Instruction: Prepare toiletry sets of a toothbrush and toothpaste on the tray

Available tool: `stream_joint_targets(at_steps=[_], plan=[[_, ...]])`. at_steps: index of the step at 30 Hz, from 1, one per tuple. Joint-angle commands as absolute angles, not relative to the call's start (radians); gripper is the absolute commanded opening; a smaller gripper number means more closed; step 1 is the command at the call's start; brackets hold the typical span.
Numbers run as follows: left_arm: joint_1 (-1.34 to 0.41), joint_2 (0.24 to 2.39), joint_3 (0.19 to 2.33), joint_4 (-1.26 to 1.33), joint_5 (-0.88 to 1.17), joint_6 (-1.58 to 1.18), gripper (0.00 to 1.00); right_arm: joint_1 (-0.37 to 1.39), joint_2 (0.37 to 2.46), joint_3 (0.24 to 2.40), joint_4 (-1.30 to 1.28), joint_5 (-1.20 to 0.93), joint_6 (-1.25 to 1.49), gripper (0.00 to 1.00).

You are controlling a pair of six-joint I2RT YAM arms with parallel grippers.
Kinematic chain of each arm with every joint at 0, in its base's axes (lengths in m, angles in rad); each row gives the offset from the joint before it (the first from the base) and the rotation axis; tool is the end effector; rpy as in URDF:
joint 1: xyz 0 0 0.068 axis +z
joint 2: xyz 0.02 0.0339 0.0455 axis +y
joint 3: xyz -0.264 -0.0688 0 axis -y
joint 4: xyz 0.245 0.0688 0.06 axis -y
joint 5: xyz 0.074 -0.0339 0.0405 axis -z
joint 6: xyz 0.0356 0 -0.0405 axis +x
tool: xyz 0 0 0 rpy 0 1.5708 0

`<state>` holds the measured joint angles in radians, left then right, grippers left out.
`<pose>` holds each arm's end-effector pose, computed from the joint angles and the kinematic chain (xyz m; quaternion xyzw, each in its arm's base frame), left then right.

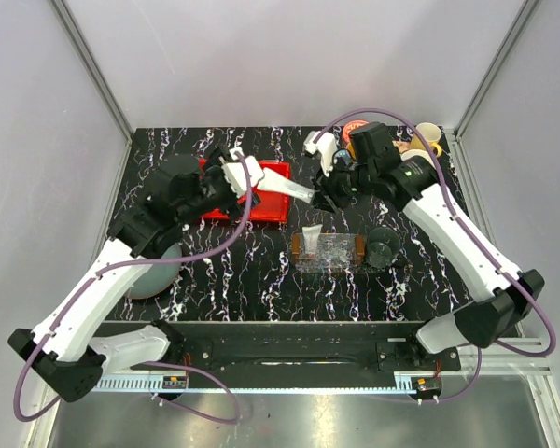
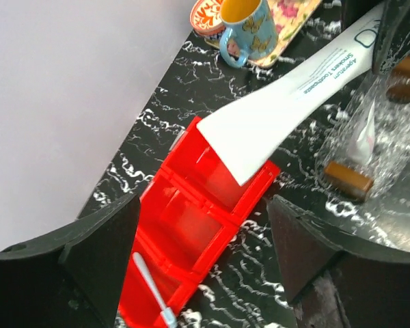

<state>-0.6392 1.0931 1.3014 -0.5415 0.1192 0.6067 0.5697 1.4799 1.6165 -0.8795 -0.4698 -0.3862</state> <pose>0.1815 -0.1402 0.4216 0.5025 0.6402 -0.0579 0.5782 0.2511 0.1800 0.3977 -0.4927 0.7476 0.2480 0.3700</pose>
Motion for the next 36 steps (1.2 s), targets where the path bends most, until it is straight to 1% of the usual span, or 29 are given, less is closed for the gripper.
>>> stream_joint_targets(at_steps=[1,7,12,14,21,27,30,36], plan=[[-0.542,1.081,1.31,-0.393,0.291,0.316,0.82,0.575,1.408,1.626,-0.756,-0.355,-0.351,0.0],[-0.398,1.135,1.351,-0.296,0.541,0.037,0.84,0.575,1.373,1.597,-0.692,-0.322,-0.35,0.0],[-0.356,1.209,1.379,-0.23,0.733,-0.147,0.85,0.575,1.351,1.583,-0.663,-0.341,-0.35,0.0],[-0.338,1.233,1.373,-0.161,0.803,-0.204,0.85,0.577,1.35,1.582,-0.66,-0.348,-0.348,0.0],[-0.325,1.287,1.345,-0.009,0.887,-0.365,0.87,0.577,1.339,1.582,-0.647,-0.374,-0.345,0.0],[-0.324,1.325,1.347,0.023,0.917,-0.408,0.86,0.575,1.347,1.586,-0.641,-0.39,-0.334,0.0],[-0.324,1.335,1.335,0.029,0.923,-0.414,0.83,0.575,1.353,1.591,-0.644,-0.391,-0.333,0.0],[-0.324,1.347,1.305,0.057,0.94,-0.433,0.72,0.575,1.361,1.6,-0.641,-0.4,-0.327,0.0]])
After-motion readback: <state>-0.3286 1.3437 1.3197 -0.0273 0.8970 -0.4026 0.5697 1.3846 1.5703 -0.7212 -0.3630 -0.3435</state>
